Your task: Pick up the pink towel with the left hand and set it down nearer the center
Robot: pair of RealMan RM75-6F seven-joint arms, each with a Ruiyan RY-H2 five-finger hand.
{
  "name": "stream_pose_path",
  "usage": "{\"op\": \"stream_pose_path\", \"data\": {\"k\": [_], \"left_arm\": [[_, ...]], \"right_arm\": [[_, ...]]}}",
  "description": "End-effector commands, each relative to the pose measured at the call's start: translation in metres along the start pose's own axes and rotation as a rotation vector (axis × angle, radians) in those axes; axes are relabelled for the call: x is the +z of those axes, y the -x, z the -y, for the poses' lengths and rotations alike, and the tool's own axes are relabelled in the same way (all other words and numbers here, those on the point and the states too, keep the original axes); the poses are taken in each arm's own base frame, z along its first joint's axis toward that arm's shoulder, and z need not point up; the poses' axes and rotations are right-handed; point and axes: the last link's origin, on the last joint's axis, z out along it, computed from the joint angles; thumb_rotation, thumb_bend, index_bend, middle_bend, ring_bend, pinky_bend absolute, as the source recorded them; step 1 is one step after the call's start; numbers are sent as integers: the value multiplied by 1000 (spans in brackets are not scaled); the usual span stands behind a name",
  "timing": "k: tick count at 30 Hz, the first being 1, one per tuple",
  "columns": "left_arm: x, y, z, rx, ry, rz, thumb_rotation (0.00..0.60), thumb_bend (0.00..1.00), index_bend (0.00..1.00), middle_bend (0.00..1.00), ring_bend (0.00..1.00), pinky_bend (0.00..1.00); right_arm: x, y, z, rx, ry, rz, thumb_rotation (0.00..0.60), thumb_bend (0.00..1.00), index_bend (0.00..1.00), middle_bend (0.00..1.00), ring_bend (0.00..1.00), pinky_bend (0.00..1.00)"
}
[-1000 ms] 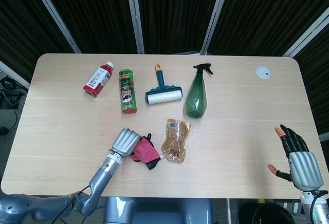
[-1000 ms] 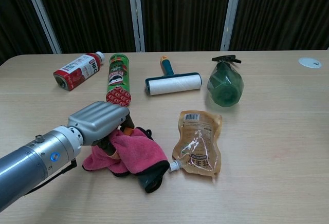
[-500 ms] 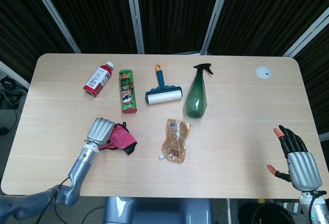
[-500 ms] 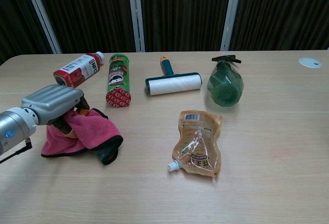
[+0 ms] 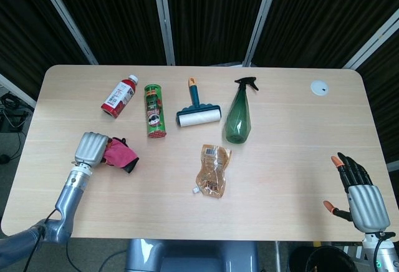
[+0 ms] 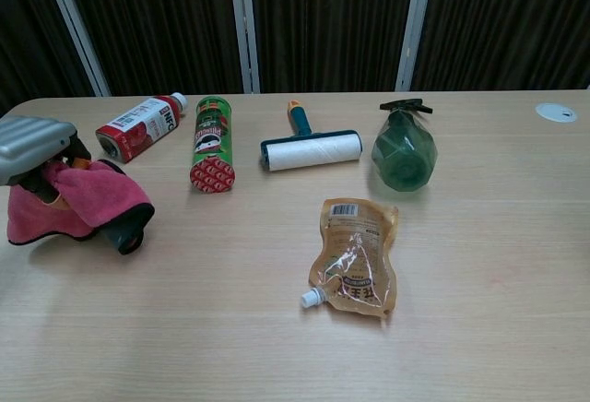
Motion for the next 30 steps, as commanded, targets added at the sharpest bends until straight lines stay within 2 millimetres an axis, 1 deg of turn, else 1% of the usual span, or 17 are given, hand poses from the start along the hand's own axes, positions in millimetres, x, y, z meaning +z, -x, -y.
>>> {"op": "stream_pose_path", "data": {"k": [1, 3, 6, 7, 9, 10, 12, 13, 14, 17, 21, 23, 26, 30], "left_arm": [[4, -16, 0, -71, -13, -38, 600, 414, 878, 680, 597, 564], [6, -27, -6, -118, -4, -64, 600, 416, 878, 680, 597, 564], [9, -46, -25, -209, 30, -102, 600, 415, 878, 681, 597, 564], [9, -49, -30, -223, 38, -107, 600, 414, 877, 681, 597, 564], [9, -57, -49, -265, 76, -114, 600, 414, 878, 681, 597, 564], [9, -59, -55, -276, 87, -114, 600, 415, 878, 681, 597, 564], [7, -63, -78, -304, 132, -110, 600, 414, 878, 681, 597, 564], [6, -63, -84, -309, 143, -109, 600, 415, 878, 681, 597, 564], [5, -63, -95, -318, 166, -105, 600, 414, 878, 680, 597, 564], [-1, -60, -124, -336, 216, -83, 600, 413, 879, 681, 597, 563], [-9, -51, -156, -344, 271, -50, 600, 414, 879, 681, 597, 563], [-13, -45, -166, -341, 281, -36, 600, 415, 879, 681, 596, 563], [-17, -34, -176, -314, 287, -20, 600, 414, 879, 681, 596, 563], [-21, -20, -178, -304, 258, 3, 600, 413, 879, 681, 597, 563]], "right_arm": [[0, 0, 0, -1, -2, 0, 600, 87, 0, 0, 0, 116], [1, 1, 1, -1, -3, 0, 600, 87, 0, 0, 0, 116], [1, 1, 1, -2, -6, 2, 600, 87, 0, 0, 0, 115], [1, 1, 1, -2, -6, 2, 600, 87, 0, 0, 0, 115], [1, 1, 2, -2, -7, 2, 600, 87, 0, 0, 0, 115], [1, 2, 2, -1, -7, 3, 600, 87, 0, 0, 0, 115], [2, 2, 2, 0, -8, 3, 600, 87, 0, 0, 0, 116], [2, 2, 2, 0, -9, 2, 600, 87, 0, 0, 0, 116], [2, 2, 2, 0, -9, 3, 600, 87, 0, 0, 0, 116], [2, 1, 1, 2, -10, 2, 600, 87, 0, 0, 0, 115], [2, 1, 0, 5, -8, -1, 600, 87, 0, 0, 0, 116], [2, 1, 0, 8, -7, 0, 600, 88, 0, 0, 0, 116], [2, 0, 0, 8, -8, -1, 600, 86, 0, 0, 0, 116], [2, 0, 0, 5, -11, 0, 600, 87, 0, 0, 0, 116]]}}
